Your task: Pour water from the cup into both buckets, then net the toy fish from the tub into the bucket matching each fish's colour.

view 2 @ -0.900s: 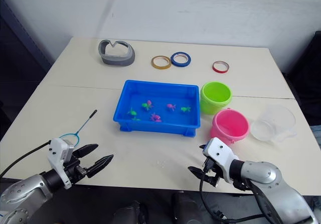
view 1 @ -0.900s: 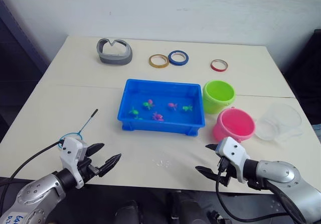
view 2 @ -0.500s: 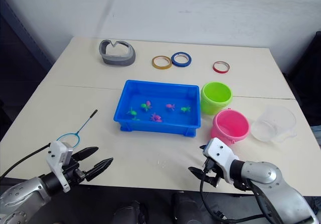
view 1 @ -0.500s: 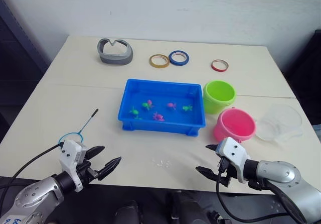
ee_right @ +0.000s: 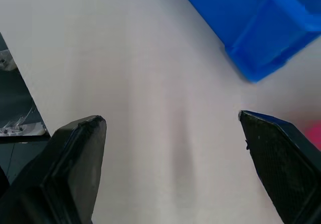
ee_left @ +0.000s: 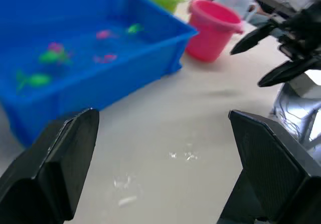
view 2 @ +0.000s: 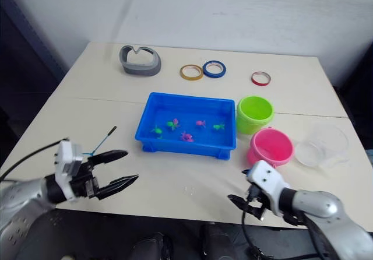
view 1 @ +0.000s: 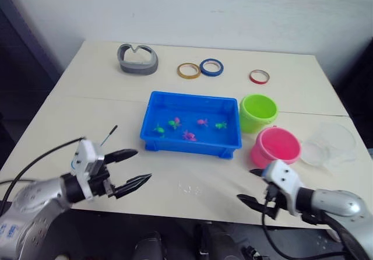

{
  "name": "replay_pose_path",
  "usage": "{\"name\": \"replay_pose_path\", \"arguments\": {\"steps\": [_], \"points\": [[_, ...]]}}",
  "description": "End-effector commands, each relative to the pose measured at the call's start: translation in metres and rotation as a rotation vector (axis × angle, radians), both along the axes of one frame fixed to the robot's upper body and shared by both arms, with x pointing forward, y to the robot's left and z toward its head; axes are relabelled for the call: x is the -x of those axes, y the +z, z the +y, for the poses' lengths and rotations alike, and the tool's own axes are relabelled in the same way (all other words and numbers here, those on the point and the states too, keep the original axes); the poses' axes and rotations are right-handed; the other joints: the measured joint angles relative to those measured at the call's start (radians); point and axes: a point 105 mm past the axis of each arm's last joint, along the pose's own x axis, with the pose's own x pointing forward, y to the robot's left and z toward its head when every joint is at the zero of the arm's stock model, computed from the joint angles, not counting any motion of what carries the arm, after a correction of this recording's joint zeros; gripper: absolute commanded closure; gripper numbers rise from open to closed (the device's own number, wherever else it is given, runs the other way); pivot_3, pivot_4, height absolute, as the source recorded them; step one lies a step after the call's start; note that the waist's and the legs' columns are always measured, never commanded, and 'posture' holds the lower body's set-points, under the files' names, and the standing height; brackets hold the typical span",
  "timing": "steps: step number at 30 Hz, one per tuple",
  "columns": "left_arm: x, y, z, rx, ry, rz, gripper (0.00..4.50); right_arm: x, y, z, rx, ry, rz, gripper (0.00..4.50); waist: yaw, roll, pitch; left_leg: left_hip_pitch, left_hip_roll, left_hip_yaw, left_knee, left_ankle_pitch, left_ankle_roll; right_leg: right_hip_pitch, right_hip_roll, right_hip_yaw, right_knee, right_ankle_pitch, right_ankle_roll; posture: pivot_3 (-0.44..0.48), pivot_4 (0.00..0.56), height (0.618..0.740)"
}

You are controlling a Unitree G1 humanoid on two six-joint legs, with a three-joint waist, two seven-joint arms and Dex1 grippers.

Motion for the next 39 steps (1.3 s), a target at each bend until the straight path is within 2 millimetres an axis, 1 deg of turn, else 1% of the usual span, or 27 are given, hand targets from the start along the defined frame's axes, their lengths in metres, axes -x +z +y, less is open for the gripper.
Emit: {"name": "replay_pose_path", "arguments": {"steps": [1,3,4,5,8,9,11,15,17,19,22,25,30,35,39], "points": [[-0.008,0.012,-0.013,0.024,-0.140,-0.045,0.00,0.007,0.024,-0.020,0.029,-0.070,-0.056,0.03,0.000,0.000,0.000,0.000,0.000,0.001,0.000,0.000,0.000,0.000,0.000,0.000,0.000,0.000,0.000,0.000,0.150,0.738],[-0.019,0.024,-0.021,0.043,-0.248,-0.067,0.00,0.015,0.034,-0.047,0.074,-0.186,-0.078,0.03,0.009,0.000,0.000,0.000,0.000,0.000,0.000,0.000,0.000,0.000,0.000,0.000,0.000,0.000,0.000,0.000,0.150,0.738],[-0.024,0.028,-0.024,0.042,-0.286,-0.074,0.00,0.019,0.037,-0.057,0.089,-0.228,-0.085,0.03,0.014,0.001,0.000,0.000,0.000,0.000,0.000,0.000,0.000,0.000,0.001,0.000,0.000,0.000,0.000,0.000,0.150,0.738],[-0.031,0.031,-0.028,0.036,-0.324,-0.087,0.00,0.020,0.042,-0.071,0.096,-0.306,-0.108,0.03,0.017,0.001,0.000,0.000,0.000,-0.001,0.001,0.000,0.000,0.000,0.001,-0.001,0.000,0.000,0.000,0.000,0.150,0.738],[-0.050,0.040,-0.039,0.030,-0.402,-0.117,0.00,0.026,0.051,-0.108,0.117,-0.515,-0.176,0.03,0.010,0.000,0.000,0.000,0.000,0.000,0.001,0.000,0.000,0.001,0.001,0.000,0.000,0.001,0.001,0.000,0.150,0.738],[-0.056,0.042,-0.042,0.028,-0.417,-0.124,0.00,0.028,0.052,-0.115,0.129,-0.555,-0.191,0.03,0.008,-0.001,0.000,0.000,0.000,0.001,0.001,0.000,0.000,0.001,0.001,0.001,0.000,0.001,0.001,0.000,0.150,0.738],[-0.067,0.044,-0.052,0.027,-0.465,-0.142,0.00,0.035,0.051,-0.132,0.138,-0.689,-0.215,0.03,0.004,0.000,0.000,0.001,0.000,0.003,0.001,0.000,0.000,0.001,0.002,0.002,0.000,0.001,0.001,0.000,0.150,0.738],[-0.081,0.045,-0.067,0.018,-0.533,-0.160,0.00,0.042,0.045,-0.154,0.108,-0.916,-0.234,0.03,0.001,0.001,0.000,0.001,0.001,0.003,0.000,0.002,-0.002,0.001,0.003,0.002,0.002,0.001,0.001,0.000,0.150,0.738],[-0.086,0.047,-0.071,0.020,-0.557,-0.171,0.00,0.045,0.042,-0.160,0.119,-1.013,-0.272,0.03,0.002,0.001,0.000,0.001,0.000,0.004,0.001,0.002,-0.003,-0.001,0.003,0.003,0.003,0.001,0.001,0.000,0.150,0.738],[-0.090,0.049,-0.076,0.022,-0.574,-0.174,0.00,0.046,0.040,-0.163,0.093,-1.125,-0.316,0.03,0.002,0.002,0.000,0.000,0.000,0.004,0.001,0.002,-0.003,-0.003,0.003,0.003,0.004,0.000,0.001,0.000,0.150,0.738],[-0.093,0.049,-0.083,0.015,-0.606,-0.179,0.00,0.044,0.031,-0.161,0.069,-1.235,-0.335,0.03,0.001,0.003,0.000,0.000,0.001,0.005,0.001,0.003,-0.004,-0.005,0.003,0.004,0.006,0.000,0.001,0.000,0.150,0.738],[-0.094,0.049,-0.090,0.002,-0.630,-0.183,0.00,0.038,0.026,-0.164,0.031,-1.342,-0.369,0.03,0.001,0.006,-0.001,0.000,0.000,0.005,0.001,0.003,-0.004,-0.005,0.002,0.005,0.007,0.000,0.000,0.000,0.150,0.738],[-0.098,0.051,-0.096,-0.024,-0.627,-0.187,0.00,0.021,0.024,-0.172,-0.021,-1.432,-0.411,0.03,0.001,0.008,-0.001,0.000,0.000,0.006,0.002,0.003,-0.004,-0.006,0.002,0.005,0.008,0.000,0.001,0.000,0.150,0.738],[-0.103,0.049,-0.101,-0.051,-0.594,-0.193,0.00,0.002,0.019,-0.178,-0.055,-1.460,-0.401,0.03,0.000,0.009,-0.001,0.000,0.000,0.006,0.002,0.004,-0.004,-0.006,0.003,0.005,0.009,0.000,0.000,0.000,0.150,0.738],[-0.102,0.050,-0.098,-0.050,-0.580,-0.191,0.00,-0.010,0.017,-0.183,-0.071,-1.484,-0.398,0.03,-0.001,0.009,-0.001,0.000,0.000,0.006,0.002,0.004,-0.004,-0.006,0.003,0.006,0.009,0.000,0.000,0.000,0.150,0.738]]}}
